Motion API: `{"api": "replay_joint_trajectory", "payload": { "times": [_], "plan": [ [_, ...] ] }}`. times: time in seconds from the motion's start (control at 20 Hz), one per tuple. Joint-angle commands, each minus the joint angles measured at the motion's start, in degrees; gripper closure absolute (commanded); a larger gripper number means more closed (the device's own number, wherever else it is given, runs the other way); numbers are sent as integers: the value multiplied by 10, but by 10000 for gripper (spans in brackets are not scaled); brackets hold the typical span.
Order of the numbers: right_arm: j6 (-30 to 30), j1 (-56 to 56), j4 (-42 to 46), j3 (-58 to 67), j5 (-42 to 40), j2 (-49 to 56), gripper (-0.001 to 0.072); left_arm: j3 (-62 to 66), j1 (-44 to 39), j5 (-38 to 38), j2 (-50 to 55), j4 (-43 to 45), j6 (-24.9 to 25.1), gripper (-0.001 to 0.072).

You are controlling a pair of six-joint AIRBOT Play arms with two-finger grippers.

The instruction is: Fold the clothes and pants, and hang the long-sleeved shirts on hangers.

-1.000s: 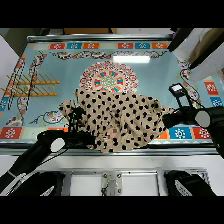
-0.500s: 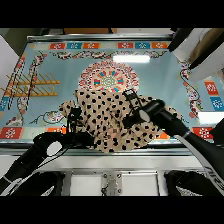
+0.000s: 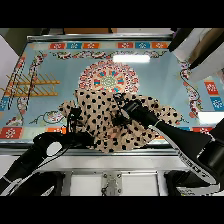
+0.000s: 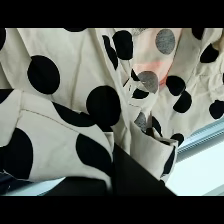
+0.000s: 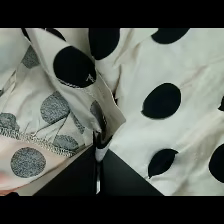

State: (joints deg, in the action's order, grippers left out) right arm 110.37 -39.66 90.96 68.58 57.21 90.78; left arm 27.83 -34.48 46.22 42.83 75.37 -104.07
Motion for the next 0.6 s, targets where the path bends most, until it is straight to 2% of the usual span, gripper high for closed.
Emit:
{"api": "replay_joint_trajectory", "payload": {
  "times": [0.0, 0.15, 0.25, 0.45, 0.55],
  "plan": [
    [-46, 6, 30, 4, 38, -31, 700, 8, 18, 31, 0, 1, 1, 699],
    [-90, 31, 71, -28, 113, -136, 700, 25, 69, 95, -4, 0, 1, 699],
    [-99, 53, 70, -96, 130, -227, 701, 13, 82, 101, -24, -9, 1, 699],
    [-90, 89, 70, -242, 99, -362, 700, -27, 81, 75, -80, -109, 2, 699],
    [-54, 113, 70, -275, 68, -387, 699, -45, 81, 65, -105, -149, 4, 699]
  ]
}}
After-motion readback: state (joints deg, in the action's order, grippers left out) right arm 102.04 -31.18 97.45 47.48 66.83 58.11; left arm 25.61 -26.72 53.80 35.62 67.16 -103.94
